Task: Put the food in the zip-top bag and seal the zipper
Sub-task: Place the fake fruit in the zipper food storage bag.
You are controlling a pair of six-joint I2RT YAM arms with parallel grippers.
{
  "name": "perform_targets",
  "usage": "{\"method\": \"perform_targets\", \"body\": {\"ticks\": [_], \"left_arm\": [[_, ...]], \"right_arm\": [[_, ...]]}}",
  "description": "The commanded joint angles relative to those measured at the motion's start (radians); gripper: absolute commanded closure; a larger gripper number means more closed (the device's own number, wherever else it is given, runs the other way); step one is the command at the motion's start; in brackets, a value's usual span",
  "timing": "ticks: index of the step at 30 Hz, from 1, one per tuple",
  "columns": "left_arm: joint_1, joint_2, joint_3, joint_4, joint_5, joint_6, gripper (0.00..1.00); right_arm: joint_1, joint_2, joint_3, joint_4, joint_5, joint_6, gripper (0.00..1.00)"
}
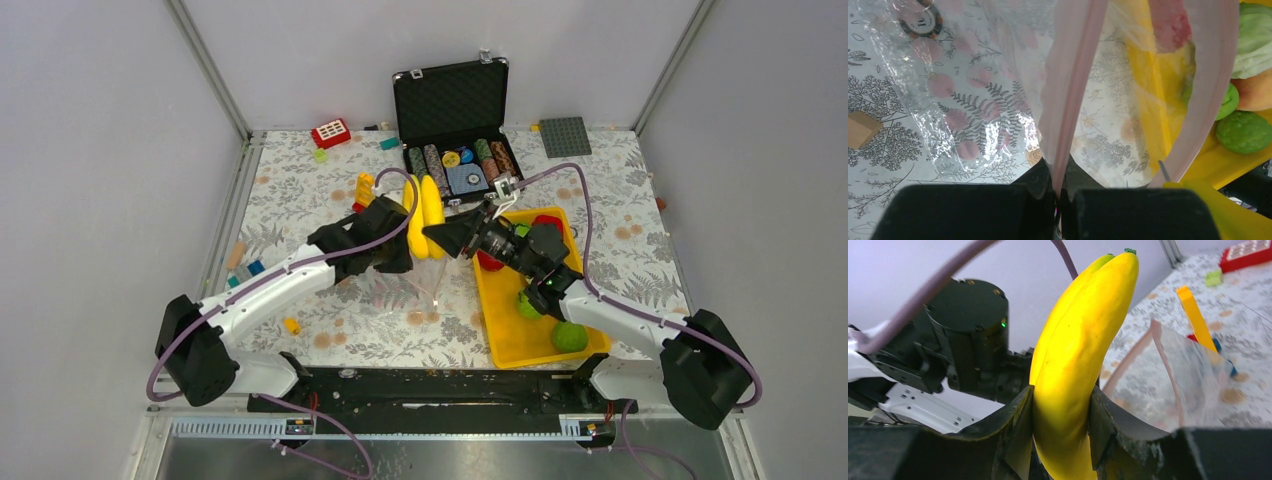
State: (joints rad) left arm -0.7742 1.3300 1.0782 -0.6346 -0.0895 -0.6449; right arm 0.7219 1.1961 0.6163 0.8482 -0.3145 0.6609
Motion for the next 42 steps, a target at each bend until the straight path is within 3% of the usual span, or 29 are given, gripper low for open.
{"method": "perform_targets", "body": {"ticks": [1, 11, 16, 21, 32, 36, 42], "left_arm": [[-0.002, -0.045, 0.042, 0.024, 0.028, -0.015, 1.00], [0.006, -0.148, 0.035, 0.028, 0.012, -0.062, 1.00], [0.020, -0.185, 0.030, 0.044, 0.028, -0.074, 1.00], [0.022, -0.190, 0.033, 0.055, 0.038, -0.068, 1.00], [0.047, -0.152, 0.032, 0.042, 0.028, -0.075, 1.00], [0.055, -0.148, 0.035, 0.041, 0.035, -0.067, 1.00], [0.057, -0.148, 0.045, 0.041, 0.042, -0.044, 1.00]], "right_arm": [[0.014, 0.031, 0.016, 0.317, 0.015, 0.078, 0.88], [0.021, 0.042, -0.073, 0.153, 0.130, -0.016, 0.87], [0.074, 0.007, -0.059, -0.047, 0.211, -0.148, 0.87], [0.172, 0.001, 0.028, -0.236, 0.336, -0.311, 0.80], [0.223, -0.072, -0.069, -0.127, 0.318, -0.419, 0.78], [0.223, -0.086, -0.036, -0.257, 0.254, -0.482, 0.79], [0.225, -0.018, 0.063, -0.489, 0.331, -0.508, 0.84]]}}
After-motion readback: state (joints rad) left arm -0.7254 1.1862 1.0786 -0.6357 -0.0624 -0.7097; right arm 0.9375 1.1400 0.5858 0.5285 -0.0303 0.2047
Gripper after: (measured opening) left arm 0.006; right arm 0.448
